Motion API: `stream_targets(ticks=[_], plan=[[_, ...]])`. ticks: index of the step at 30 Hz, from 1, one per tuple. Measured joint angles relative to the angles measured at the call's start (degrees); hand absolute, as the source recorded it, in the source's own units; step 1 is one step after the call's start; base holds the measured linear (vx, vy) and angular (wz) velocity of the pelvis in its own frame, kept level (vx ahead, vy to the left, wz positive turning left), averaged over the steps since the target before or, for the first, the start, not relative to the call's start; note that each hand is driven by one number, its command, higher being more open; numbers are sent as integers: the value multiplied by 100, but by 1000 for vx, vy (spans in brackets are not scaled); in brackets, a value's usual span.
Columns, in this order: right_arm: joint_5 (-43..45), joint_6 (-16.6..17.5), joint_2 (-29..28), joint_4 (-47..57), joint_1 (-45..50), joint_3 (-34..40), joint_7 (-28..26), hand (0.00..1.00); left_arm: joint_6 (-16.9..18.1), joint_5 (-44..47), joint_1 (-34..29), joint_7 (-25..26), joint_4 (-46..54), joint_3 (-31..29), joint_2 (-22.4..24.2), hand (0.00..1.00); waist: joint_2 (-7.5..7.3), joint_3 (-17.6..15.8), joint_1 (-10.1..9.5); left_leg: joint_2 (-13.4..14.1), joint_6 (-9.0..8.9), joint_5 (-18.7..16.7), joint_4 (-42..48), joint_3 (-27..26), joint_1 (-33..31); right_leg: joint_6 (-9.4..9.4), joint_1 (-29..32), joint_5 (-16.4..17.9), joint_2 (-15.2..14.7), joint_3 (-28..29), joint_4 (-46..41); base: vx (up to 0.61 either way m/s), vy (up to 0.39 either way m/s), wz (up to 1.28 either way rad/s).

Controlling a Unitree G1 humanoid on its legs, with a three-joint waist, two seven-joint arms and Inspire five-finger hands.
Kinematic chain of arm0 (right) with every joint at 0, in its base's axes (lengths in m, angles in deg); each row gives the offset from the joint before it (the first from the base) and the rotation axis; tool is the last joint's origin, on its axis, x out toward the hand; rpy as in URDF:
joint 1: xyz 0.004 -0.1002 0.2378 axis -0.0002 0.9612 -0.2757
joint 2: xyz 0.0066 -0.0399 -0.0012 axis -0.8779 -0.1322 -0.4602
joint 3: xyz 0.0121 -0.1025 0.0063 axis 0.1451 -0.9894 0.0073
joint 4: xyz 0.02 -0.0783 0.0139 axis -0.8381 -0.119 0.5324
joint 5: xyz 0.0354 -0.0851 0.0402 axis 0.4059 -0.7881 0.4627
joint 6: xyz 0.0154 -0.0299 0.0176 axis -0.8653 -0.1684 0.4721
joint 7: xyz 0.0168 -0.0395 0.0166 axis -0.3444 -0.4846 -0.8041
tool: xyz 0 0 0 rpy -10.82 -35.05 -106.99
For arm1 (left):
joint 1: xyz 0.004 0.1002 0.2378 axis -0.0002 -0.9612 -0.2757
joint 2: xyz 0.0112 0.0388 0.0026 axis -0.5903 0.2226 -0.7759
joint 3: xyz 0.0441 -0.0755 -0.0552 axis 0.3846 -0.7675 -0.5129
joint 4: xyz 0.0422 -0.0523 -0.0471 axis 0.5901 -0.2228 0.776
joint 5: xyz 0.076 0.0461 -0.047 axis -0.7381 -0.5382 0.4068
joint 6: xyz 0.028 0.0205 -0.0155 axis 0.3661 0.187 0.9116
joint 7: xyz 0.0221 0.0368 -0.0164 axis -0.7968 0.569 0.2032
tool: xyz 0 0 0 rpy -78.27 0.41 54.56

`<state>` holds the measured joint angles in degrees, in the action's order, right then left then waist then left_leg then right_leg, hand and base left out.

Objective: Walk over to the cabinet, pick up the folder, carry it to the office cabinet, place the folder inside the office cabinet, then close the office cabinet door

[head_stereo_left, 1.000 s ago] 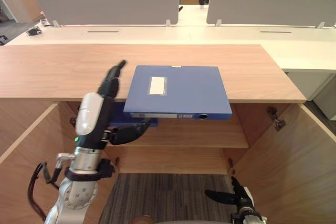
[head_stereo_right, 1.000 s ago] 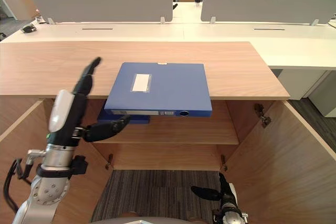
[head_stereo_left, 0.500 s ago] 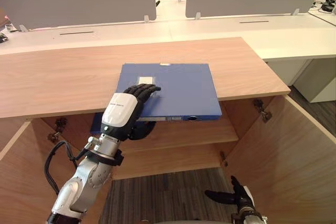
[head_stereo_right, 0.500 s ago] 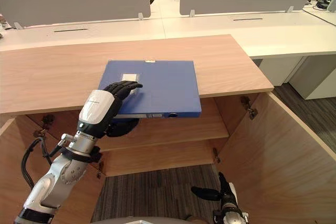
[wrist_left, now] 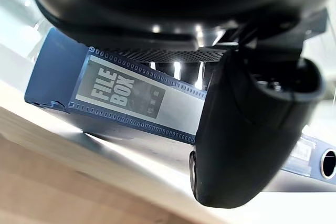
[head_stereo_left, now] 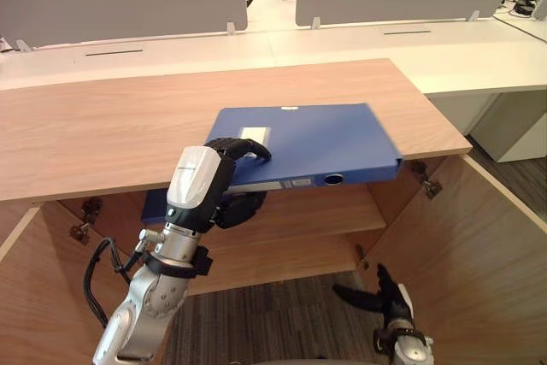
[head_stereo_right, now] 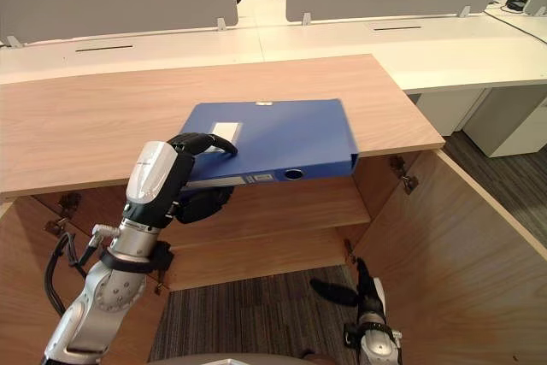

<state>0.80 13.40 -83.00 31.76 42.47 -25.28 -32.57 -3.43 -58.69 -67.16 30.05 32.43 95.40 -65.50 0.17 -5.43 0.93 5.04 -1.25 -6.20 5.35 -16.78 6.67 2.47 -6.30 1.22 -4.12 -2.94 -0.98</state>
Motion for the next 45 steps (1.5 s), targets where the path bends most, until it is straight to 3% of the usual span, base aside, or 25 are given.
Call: stream_targets(ticks=[5,9,11,17,22,33,34,38,45], plan=[[520,147,-353,1472,138,244,10,100,119,1840,-483,-209,453,-5,498,0,-23,-16,0,-7,2,-11,2,-22,7,0,7,0,-9,32,-2,-17,-3,-2],[833,231,-463,2831,339,459,-28,100,72,3971,-864,-798,566,-116,829,0,-44,-43,7,-7,2,-12,1,-40,18,0,10,0,-8,56,-2,-4,-2,-1],[1044,374,-488,3489,358,594,-51,100,-132,5226,-1066,-1214,565,-162,963,0,-83,-92,15,-4,1,-13,1,-63,32,1,11,0,-7,81,-2,-25,-8,-5],[1668,578,-456,4584,285,568,-417,100,-655,7066,-1284,-1916,563,-33,1005,0,-104,-114,39,-9,5,-15,0,-84,32,9,24,-5,-12,99,-2,-11,-5,-2],[2170,685,-149,4720,-153,521,-724,100,-782,7624,-1285,-2319,558,164,923,0,-104,-114,35,-16,7,-14,3,-84,36,27,17,-16,-24,98,-6,-8,-1,0],[2499,742,1737,4432,-1188,-873,-1404,100,-869,7706,-1288,-2653,21,385,216,0,-97,-110,-16,-45,50,19,2,-5,63,73,-54,-45,-52,14,-31,-3,0,3],[2612,735,1967,4248,-1291,-1051,-1429,0,-867,7739,-1288,-2653,-3,374,124,0,-97,-110,-21,-62,59,25,-4,13,65,82,-65,-51,-66,-7,-31,0,0,8],[2931,616,2667,3796,-1589,-1628,-1523,0,-855,7799,-1289,-2653,-146,269,-261,0,-92,-113,-65,-114,86,42,-22,26,60,110,-63,-69,-110,-16,-29,0,0,1],[3376,555,3069,3701,-1752,-2065,-1661,0,-836,7878,-1296,-2643,-361,120,-659,0,-91,-112,-149,-132,97,48,-24,79,-2,127,-61,-85,-135,-62,-9,-19,-5,3]])
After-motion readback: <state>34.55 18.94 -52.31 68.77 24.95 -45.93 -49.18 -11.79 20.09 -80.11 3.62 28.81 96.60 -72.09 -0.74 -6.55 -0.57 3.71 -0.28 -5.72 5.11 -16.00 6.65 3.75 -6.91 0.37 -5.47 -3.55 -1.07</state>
